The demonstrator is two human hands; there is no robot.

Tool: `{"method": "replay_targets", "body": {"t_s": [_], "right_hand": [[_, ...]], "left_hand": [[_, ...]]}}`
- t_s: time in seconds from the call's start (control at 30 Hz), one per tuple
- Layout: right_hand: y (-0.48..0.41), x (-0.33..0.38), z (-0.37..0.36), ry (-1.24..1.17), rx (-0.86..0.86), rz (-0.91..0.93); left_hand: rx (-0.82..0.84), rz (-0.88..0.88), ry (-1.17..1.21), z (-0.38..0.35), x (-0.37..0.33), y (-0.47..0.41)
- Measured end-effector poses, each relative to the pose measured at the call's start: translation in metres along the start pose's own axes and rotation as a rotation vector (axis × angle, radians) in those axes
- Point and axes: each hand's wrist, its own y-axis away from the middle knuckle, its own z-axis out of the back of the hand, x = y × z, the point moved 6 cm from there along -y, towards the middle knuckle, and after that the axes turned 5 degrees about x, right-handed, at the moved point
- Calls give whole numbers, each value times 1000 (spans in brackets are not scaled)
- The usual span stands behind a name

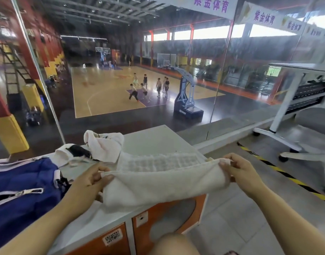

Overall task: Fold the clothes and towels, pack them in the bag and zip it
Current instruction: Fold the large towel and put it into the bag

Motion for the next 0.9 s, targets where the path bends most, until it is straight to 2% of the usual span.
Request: {"method": "replay_targets", "body": {"t_s": [0.17, 0.33, 0.67, 0.9], "right_hand": [[-25, 0, -5, 102, -102, 22], [-70, -21, -14, 293, -125, -72], [-149, -71, -47, 465, -29, -316], [-158, -84, -55, 562, -24, -358]], "left_hand": [[-25, 2, 5, -4, 4, -24], [-82, 82, -157, -3, 25, -67], [-120, 208, -374, -16, 70, -136], [-120, 170, -515, -24, 73, -144]]}}
